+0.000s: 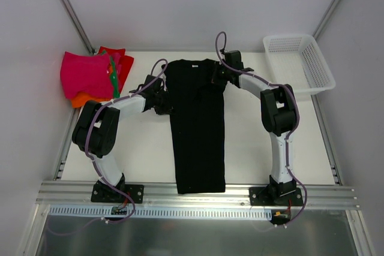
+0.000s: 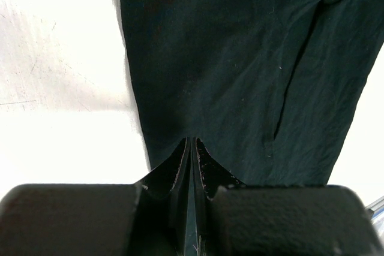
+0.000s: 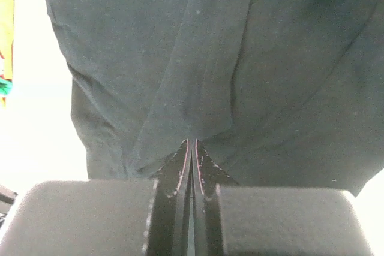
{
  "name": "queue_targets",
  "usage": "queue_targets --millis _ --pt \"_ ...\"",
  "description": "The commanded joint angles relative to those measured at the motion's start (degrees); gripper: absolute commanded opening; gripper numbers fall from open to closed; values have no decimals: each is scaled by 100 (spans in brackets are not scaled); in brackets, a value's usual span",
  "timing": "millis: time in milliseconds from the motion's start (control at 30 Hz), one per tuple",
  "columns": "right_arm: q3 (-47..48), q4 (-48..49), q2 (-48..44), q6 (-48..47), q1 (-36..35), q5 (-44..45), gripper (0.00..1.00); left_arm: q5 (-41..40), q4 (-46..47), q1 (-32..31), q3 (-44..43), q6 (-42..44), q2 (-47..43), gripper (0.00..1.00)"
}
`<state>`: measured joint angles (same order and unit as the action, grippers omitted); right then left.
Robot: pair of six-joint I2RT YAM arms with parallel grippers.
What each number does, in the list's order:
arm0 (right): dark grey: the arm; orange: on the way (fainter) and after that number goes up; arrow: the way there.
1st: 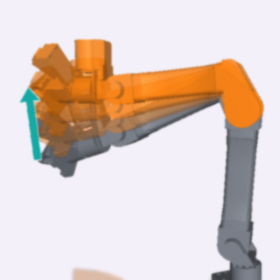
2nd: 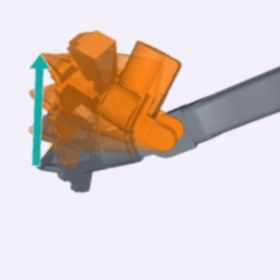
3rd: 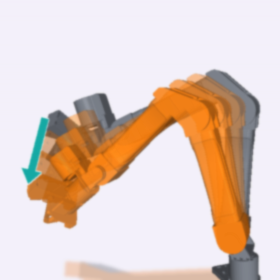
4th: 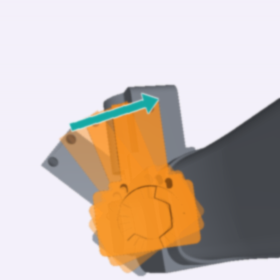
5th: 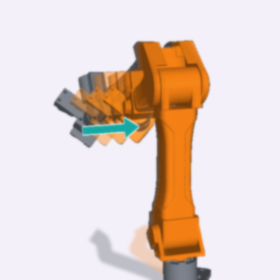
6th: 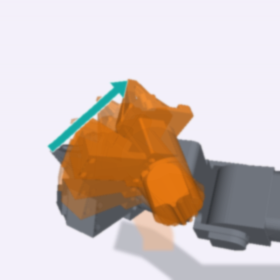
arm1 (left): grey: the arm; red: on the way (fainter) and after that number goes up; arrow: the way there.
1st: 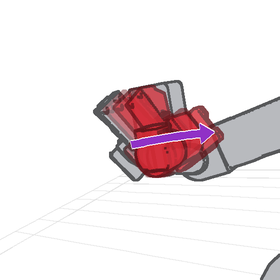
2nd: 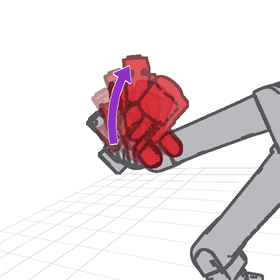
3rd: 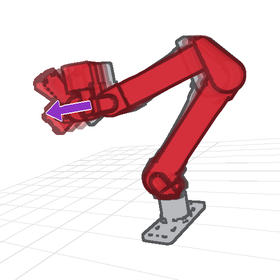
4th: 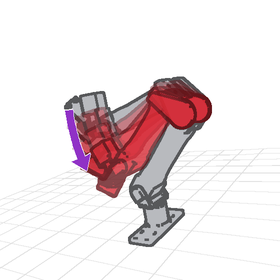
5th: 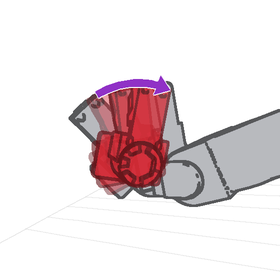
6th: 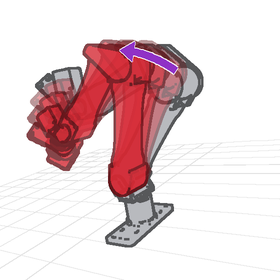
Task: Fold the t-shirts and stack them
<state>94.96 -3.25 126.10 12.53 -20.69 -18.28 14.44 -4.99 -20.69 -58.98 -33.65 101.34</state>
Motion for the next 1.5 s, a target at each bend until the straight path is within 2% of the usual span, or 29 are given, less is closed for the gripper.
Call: queue_targets --millis 0,367,633,833,1033,1200,1467 --pt "-21 465 -113 345 -41 -386 0 -46 69 -49 80 -28 -132 4" --pt "-223 483 2 452 -172 -457 1 -37 86 -41 97 -45 -123 4" --pt "-1049 746 -262 425 -269 -237 1 -20 86 -41 106 -45 -132 4" --pt "-1015 703 -235 355 -269 -167 0 -11 104 -49 97 -36 -132 4" --pt "-435 413 46 285 -269 -184 0 -20 95 -41 97 -19 -150 4" --pt "601 -52 405 206 -278 -228 1 -11 95 -49 97 -10 -158 4" --pt "2254 -835 1469 135 -278 -299 0 -64 95 -49 176 -10 -220 4"
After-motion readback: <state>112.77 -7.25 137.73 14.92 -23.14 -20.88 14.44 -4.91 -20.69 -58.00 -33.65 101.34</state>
